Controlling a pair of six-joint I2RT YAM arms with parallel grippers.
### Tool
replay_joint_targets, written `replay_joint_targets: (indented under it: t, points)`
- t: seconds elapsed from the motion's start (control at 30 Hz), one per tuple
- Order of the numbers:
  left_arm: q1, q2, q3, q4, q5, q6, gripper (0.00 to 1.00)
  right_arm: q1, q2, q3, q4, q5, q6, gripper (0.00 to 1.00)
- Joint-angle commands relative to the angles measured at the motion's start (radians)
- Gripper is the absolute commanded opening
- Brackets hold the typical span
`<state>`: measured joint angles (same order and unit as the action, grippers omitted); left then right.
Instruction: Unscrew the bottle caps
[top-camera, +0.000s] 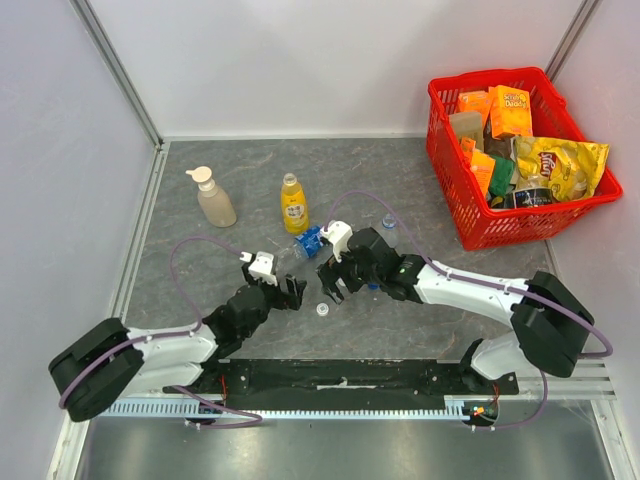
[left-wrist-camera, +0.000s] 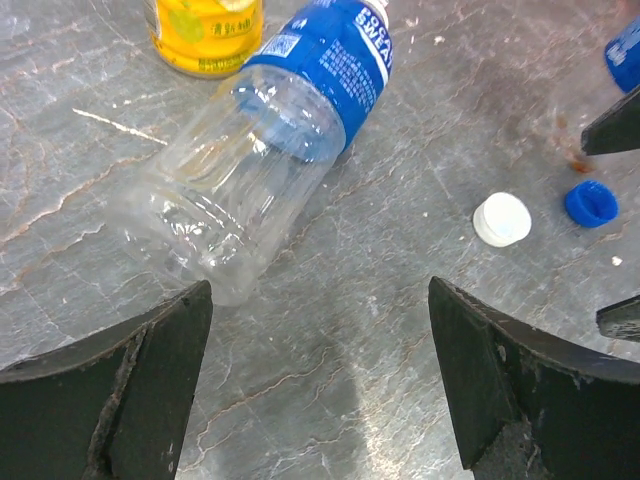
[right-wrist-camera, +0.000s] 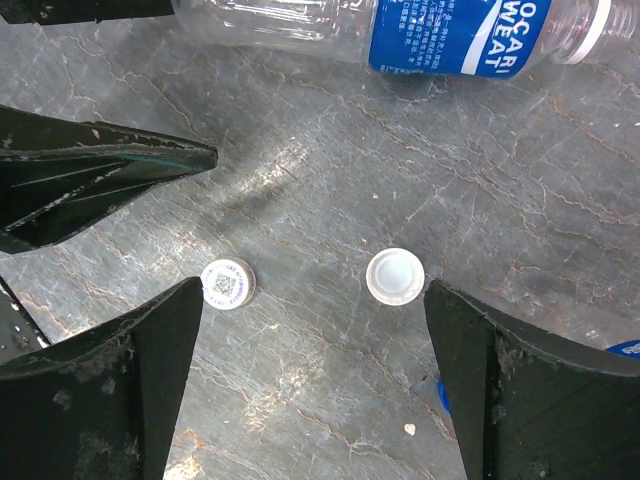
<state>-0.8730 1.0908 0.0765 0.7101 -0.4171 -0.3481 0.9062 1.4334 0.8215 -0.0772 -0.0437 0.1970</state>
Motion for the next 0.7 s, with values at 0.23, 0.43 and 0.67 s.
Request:
replay_joint_targets:
  t: [0.23, 0.43, 0.67]
  points:
    - [-0.009, -0.365, 0.114, -0.336, 0.003, 0.004, 0.94, 0.003, -0.09, 0.076, 0.007, -0.03, 0.002, 0.98]
    - [-0.009, -0.485, 0.238, -0.556, -0.011, -0.008, 0.97, 0.005, -0.14, 0.145, -0.022, -0.058, 0.021, 0.98]
    - [-0.009, -0.437, 0.488, -0.83, -0.238, -0.066, 1.0, 0.003, -0.205, 0.274, -0.088, -0.039, 0.053, 0.98]
